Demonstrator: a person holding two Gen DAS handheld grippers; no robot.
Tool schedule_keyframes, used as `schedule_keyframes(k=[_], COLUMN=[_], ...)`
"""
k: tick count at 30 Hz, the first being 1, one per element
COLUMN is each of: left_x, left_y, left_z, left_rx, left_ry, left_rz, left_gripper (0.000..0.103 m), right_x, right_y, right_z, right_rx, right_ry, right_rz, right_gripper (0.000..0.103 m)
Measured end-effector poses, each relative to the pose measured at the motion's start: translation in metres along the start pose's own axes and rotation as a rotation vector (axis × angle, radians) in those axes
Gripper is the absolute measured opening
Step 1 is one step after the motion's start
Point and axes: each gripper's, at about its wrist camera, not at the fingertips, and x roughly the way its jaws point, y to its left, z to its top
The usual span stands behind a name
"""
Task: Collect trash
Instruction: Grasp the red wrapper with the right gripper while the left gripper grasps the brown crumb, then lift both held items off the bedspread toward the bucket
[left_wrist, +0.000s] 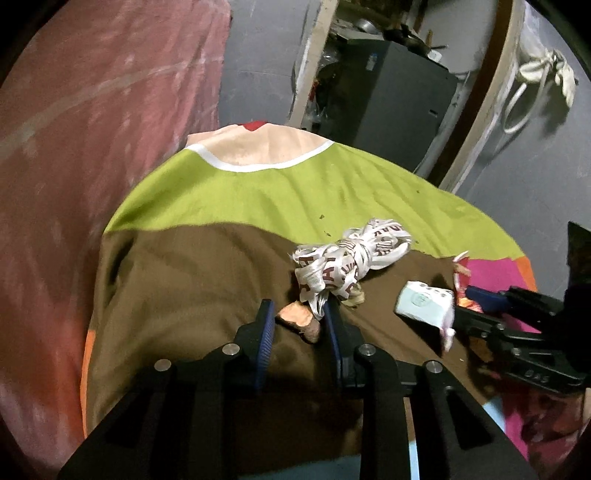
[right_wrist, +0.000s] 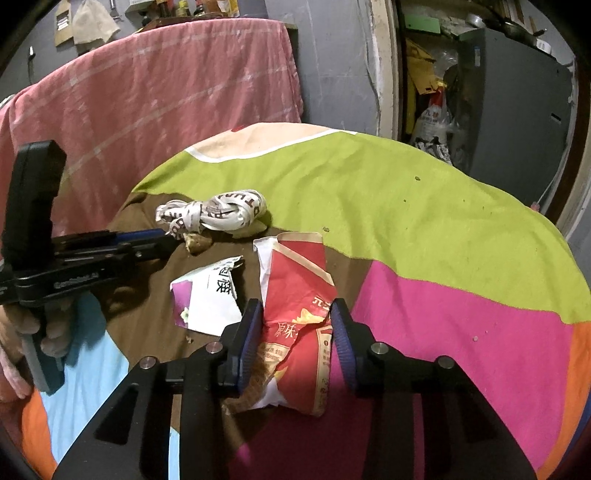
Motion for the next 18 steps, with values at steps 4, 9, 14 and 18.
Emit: schedule_keyframes(k=[4, 9, 14, 18], left_x=[-0.015, -0.029, -0.042, -0.054], left_y=[-0.009, -0.018, -0.028, -0.041], left_z=[-0.012, -0.023, -0.035, -0.044], left_rx=[0.002, -0.008, 0.004, 0.012], left_ry=[-0.021, -0.027, -0.022, -0.032], left_rz=[-0.002, -0.017, -0.048, -0.072], left_gripper=[0.022, 0.022, 0.022, 0.022], right_x=[-0.004, -0.018, -0.040, -0.063], right_y=[0.003, 0.003, 0.004, 0.007], right_z=[-0.004, -0.015, -0.025, -0.032], right_rx=[0.002, 0.028, 0.053, 0.060], right_ry=[-0.011, -0.061, -0.130, -0.198], right_rz=[-0.005, -0.007, 0.002, 0.005], right_gripper=[0.035, 0.035, 0.035, 0.035])
